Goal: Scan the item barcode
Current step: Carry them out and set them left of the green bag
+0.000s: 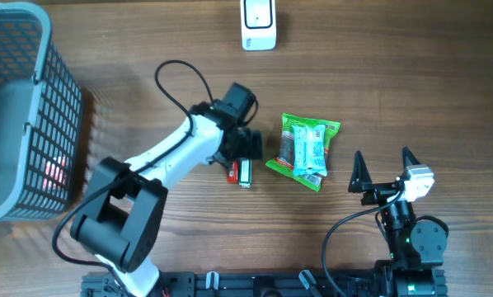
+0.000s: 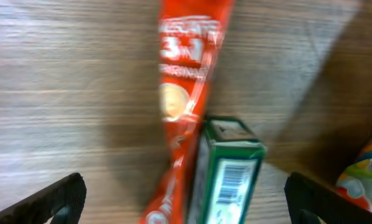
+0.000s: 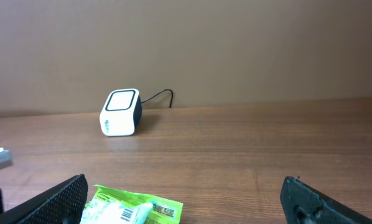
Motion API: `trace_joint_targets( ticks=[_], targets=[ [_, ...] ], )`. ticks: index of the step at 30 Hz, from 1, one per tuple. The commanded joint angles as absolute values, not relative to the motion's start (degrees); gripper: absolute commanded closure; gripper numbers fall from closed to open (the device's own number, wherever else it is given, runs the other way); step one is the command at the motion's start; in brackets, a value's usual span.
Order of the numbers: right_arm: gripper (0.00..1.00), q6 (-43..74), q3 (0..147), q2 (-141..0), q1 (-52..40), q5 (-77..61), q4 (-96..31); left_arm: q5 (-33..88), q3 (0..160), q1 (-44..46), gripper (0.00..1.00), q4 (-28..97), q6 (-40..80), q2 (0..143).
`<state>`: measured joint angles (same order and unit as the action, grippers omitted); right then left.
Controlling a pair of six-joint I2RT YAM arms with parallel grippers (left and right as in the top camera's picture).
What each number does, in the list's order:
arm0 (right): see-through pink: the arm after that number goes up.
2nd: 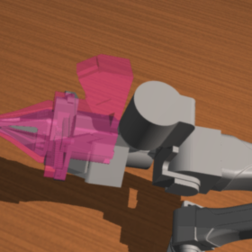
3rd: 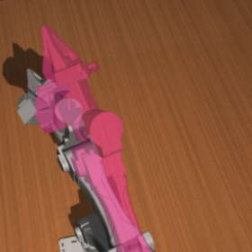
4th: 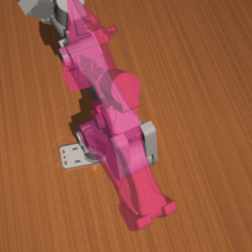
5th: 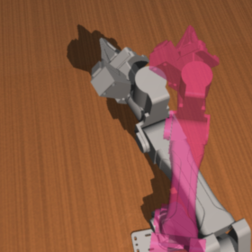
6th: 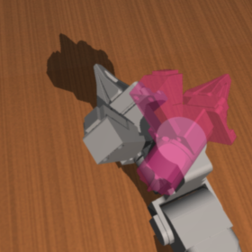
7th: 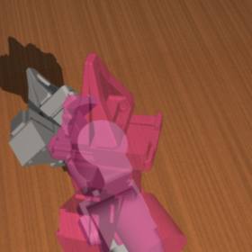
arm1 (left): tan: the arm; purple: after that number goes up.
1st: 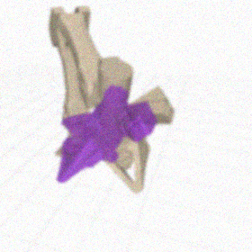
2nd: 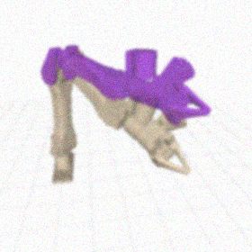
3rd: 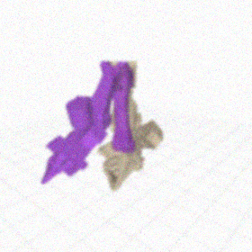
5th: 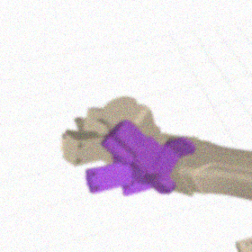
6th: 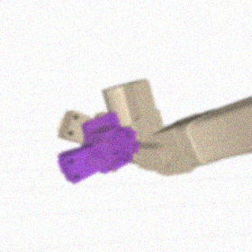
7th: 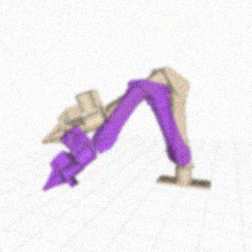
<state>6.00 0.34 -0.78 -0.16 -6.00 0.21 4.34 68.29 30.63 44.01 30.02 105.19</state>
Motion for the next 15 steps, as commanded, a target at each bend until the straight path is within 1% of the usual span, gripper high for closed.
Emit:
trace_joint_targets(
  ticks=[1, 3, 8, 11, 15],
  targets=[
    [0.00, 6.0, 0.3, -0.3, -0.1, -6.4, 0.4, 3.3, 79.8, 26.5, 0.00, 49.7, 25.8, 100.2],
    [0.00, 6.0, 0.3, -0.3, -0.1, -6.4, 0.4, 3.1, 86.1, 24.6, 0.00, 53.2, 23.9, 98.6],
    [0.00, 6.0, 0.3, -0.3, -0.1, -6.4, 0.4, 1.6, 106.3, 15.9, 0.00, 63.4, 18.8, 95.2],
    [0.00, 6.0, 0.3, -0.3, -0.1, -6.4, 0.4, -3.1, 116.5, 7.4, 0.00, 70.3, 18.1, 94.3],
    [0.00, 6.0, 0.3, -0.3, -0.1, -6.4, 0.4, -4.2, 120.0, -5.2, 0.00, 74.7, 16.7, 93.2]
  ],
)
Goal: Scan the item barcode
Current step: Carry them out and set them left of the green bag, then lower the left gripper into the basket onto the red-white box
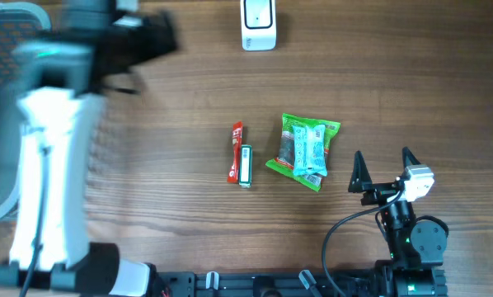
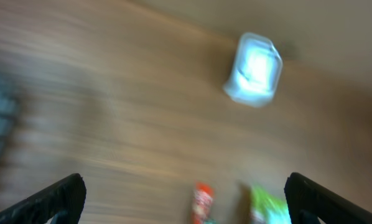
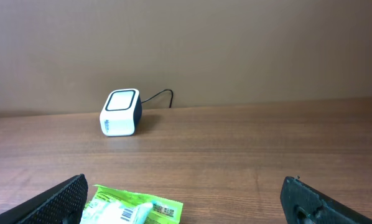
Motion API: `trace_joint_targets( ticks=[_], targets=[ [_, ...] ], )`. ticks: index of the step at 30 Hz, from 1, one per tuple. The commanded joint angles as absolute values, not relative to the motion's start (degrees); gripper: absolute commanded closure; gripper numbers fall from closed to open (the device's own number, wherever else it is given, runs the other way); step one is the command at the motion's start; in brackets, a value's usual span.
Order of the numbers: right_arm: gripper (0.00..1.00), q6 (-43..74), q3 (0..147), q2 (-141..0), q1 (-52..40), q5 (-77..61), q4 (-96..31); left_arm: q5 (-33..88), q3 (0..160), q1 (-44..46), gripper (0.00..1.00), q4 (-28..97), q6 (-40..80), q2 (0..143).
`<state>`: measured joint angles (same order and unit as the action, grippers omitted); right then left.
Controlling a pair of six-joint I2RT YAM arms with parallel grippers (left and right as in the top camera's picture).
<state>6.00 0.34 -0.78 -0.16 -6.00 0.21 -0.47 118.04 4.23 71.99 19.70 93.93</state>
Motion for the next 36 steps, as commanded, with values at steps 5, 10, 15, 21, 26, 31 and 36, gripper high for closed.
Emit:
trace_joint_targets(
  ticks=[5, 10, 15, 21, 26, 31, 36],
  targets=[
    [0.00, 6.0, 0.3, -0.3, -0.1, -6.4, 0.4, -4.2, 120.0, -26.0, 0.00, 79.5, 16.7, 94.4],
    [0.00, 6.0, 0.3, -0.3, -0.1, -6.4, 0.4, -4.0, 118.6, -37.1, 0.00, 81.5, 16.7, 98.3],
    [0.00, 6.0, 0.3, -0.3, -0.1, -6.4, 0.4, -4.0, 110.1, -41.3, 0.00, 80.1, 16.4, 102.0],
    [0.00, 6.0, 0.3, -0.3, -0.1, -6.4, 0.4, -3.4, 95.4, -41.5, 0.00, 72.3, 14.2, 103.9],
    [0.00, 6.0, 0.3, -0.3, -0.1, -6.4, 0.4, -1.0, 82.8, -41.5, 0.00, 62.0, 14.0, 104.0],
    [0.00, 6.0, 0.3, -0.3, -0.1, -6.4, 0.4, 0.8, 73.7, -41.5, 0.00, 52.8, 15.9, 104.0],
    [0.00, 6.0, 0.3, -0.3, -0.1, -6.4, 0.4, 1.9, 68.7, -41.5, 0.00, 47.5, 19.7, 104.0]
  ],
)
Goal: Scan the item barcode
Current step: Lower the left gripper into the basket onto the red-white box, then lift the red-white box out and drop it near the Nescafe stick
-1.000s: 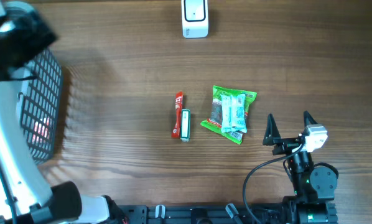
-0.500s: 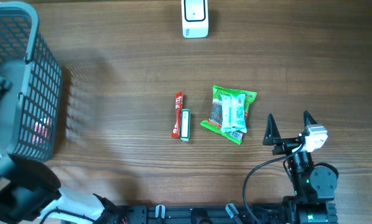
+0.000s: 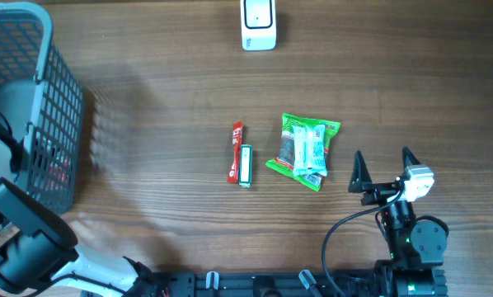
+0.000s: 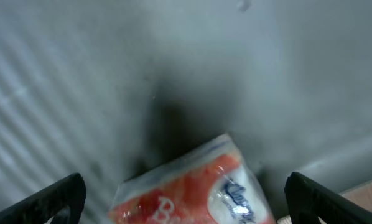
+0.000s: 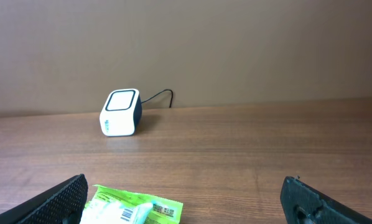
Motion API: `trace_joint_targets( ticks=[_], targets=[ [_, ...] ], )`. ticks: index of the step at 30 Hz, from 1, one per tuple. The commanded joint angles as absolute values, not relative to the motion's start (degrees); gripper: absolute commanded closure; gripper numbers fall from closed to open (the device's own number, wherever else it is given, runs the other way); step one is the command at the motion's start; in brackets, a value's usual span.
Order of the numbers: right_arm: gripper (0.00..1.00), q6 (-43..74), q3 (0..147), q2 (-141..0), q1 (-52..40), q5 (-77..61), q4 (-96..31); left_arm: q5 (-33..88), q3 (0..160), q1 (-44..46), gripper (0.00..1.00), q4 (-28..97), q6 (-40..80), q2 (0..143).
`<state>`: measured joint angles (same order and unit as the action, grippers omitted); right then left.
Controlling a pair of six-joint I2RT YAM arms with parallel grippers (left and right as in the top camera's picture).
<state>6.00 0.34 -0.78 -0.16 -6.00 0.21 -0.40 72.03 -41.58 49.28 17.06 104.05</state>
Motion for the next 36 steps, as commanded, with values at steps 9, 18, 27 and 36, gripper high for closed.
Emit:
trace_joint_targets(
  ticks=[9, 18, 27, 36],
  targets=[
    [0.00, 6.0, 0.3, -0.3, -0.1, -6.4, 0.4, 1.9, 65.0, -41.7, 0.08, 42.2, 20.0, 103.4],
    [0.00, 6.0, 0.3, -0.3, -0.1, -6.4, 0.4, 2.5, 69.8, -42.3, 0.42, 43.3, 20.0, 98.7],
    [0.01, 6.1, 0.3, -0.3, -0.1, -6.4, 0.4, 2.5, 82.3, -42.3, 0.40, 46.2, 20.0, 91.5],
    [0.00, 6.0, 0.3, -0.3, -0.1, -6.4, 0.4, 4.8, 98.7, -40.2, 0.39, 53.7, 21.5, 80.2]
  ],
)
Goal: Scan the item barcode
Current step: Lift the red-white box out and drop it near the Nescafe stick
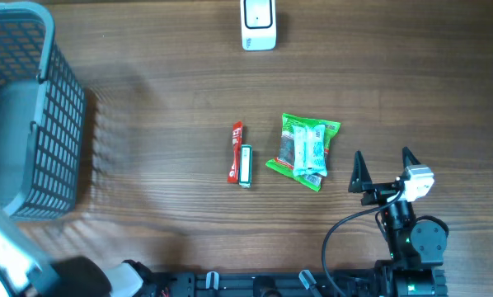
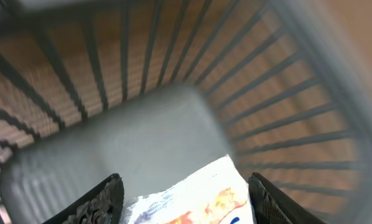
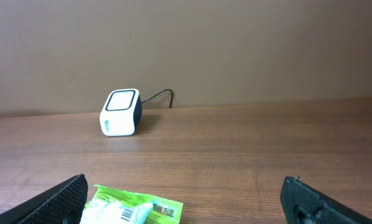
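In the left wrist view a white-and-red packet (image 2: 195, 186) sits between the dark fingers (image 2: 105, 198) of my left gripper (image 2: 185, 204), which is shut on it over the inside of the grey basket (image 2: 142, 56). Overhead, only a red sliver of the packet shows at the left edge, inside the basket (image 1: 63, 124). The white scanner (image 1: 258, 23) stands at the table's far edge, also seen from the right wrist (image 3: 120, 112). My right gripper (image 1: 384, 169) rests open near the front right with nothing in it.
A red sachet (image 1: 235, 152) and a small green box (image 1: 245, 166) lie side by side mid-table. A green snack packet (image 1: 306, 151) lies just right of them, its corner showing in the right wrist view (image 3: 133, 210). A brown wall backs the table.
My left gripper's jaws stood wide over the red-and-white packet low in the basket. They have now narrowed onto it, and the basket floor looks farther away. The right arm has not moved.
My left gripper was first open over the red sachet and green box mid-table. Then it was high up near the basket, leaving them where they lay. Then it was open inside the basket over a packet, and now it is shut on that packet.
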Motion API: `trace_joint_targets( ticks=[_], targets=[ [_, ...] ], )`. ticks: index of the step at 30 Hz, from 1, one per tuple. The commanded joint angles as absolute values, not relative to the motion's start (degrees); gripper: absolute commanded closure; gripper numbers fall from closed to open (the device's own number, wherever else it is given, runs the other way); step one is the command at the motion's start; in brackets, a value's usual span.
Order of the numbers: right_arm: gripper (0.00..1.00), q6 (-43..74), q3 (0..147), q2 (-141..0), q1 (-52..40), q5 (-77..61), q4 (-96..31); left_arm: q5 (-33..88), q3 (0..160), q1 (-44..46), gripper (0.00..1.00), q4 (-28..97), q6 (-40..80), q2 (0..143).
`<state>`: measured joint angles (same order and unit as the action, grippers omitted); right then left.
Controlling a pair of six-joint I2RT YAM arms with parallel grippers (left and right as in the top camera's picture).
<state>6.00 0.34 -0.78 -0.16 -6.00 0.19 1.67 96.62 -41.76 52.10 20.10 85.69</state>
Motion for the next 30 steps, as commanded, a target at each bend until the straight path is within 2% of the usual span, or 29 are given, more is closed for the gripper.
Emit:
trace_joint_targets(
  ticks=[1, 6, 14, 21, 30],
  targets=[
    [0.00, 6.0, 0.3, -0.3, -0.1, -6.4, 0.4, 5.6, 98.7, -39.6, 0.39, 54.2, 21.5, 79.1],
    [0.00, 6.0, 0.3, -0.3, -0.1, -6.4, 0.4, 6.6, 98.7, -32.4, 0.36, 59.0, 21.5, 75.8],
    [0.00, 6.0, 0.3, -0.3, -0.1, -6.4, 0.4, 6.3, 98.4, -11.8, 0.36, 67.0, 21.5, 76.9],
    [0.00, 6.0, 0.3, -0.3, -0.1, -6.4, 0.4, -1.0, 91.0, 8.3, 0.32, 64.0, 27.9, 81.2],
    [0.00, 6.0, 0.3, -0.3, -0.1, -6.4, 0.4, -0.7, 71.1, 19.4, 0.34, 52.3, 32.2, 88.4]
  ],
)
